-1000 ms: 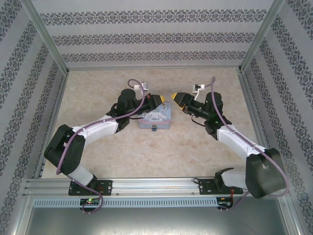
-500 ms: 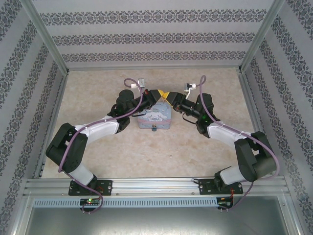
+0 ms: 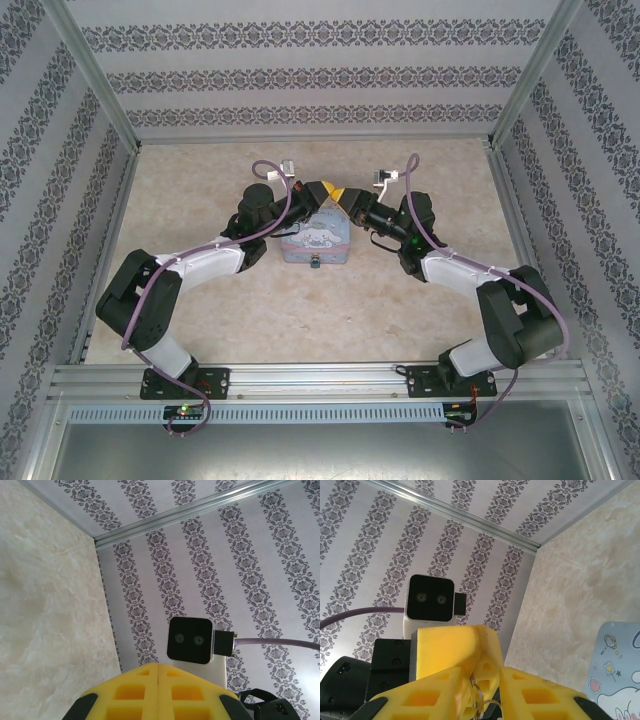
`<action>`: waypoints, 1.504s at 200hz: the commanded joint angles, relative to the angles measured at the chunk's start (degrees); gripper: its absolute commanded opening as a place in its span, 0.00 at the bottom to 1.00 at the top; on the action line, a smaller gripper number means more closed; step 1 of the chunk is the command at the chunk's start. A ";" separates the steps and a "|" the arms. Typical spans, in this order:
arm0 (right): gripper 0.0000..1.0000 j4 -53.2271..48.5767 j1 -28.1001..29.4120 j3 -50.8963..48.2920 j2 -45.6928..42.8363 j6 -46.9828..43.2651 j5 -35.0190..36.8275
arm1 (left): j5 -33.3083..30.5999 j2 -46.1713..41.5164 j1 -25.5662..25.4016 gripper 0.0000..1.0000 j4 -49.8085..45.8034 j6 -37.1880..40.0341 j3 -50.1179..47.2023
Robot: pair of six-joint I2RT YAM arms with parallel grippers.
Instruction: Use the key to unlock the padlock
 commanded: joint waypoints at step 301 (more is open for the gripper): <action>0.19 4.82 1.03 0.48 2.84 1.36 -0.70 | -1.66 -0.63 0.27 0.00 3.22 0.06 -1.83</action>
